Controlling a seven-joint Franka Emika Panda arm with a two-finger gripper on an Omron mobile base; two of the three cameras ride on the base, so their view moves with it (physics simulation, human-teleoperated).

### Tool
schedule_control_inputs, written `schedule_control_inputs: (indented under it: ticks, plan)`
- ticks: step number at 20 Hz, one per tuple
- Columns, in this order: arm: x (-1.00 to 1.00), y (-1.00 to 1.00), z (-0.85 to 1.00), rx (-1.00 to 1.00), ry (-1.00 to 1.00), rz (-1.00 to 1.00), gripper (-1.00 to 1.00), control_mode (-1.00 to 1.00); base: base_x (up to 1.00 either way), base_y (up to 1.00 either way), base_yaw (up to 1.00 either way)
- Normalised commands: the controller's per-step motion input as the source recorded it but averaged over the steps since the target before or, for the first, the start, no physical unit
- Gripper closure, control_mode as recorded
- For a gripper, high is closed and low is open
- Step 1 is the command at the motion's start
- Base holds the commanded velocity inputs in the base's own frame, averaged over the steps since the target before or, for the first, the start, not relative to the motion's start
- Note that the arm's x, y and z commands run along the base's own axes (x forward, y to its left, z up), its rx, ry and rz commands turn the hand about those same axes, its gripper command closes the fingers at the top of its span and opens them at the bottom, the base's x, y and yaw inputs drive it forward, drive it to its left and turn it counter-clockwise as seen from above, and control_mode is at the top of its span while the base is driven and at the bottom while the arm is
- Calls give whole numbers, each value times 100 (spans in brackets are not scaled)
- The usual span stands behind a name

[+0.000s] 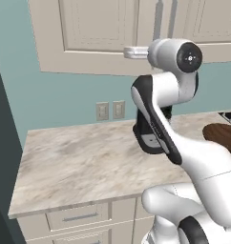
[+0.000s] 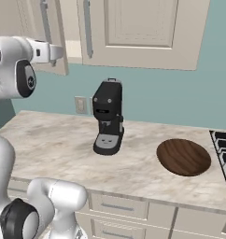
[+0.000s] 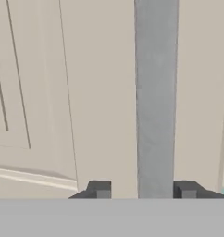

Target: Open the cabinet and move the ladle to the pot. Then close the cabinet.

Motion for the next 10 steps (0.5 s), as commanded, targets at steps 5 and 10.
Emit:
schedule_control_inputs:
  ticks: [5,10]
  plan:
    - [-100,64,8,0,0,0,100,-100,0,0,0]
    - [-100,60,9,0,1,0,100,-100,0,0,0]
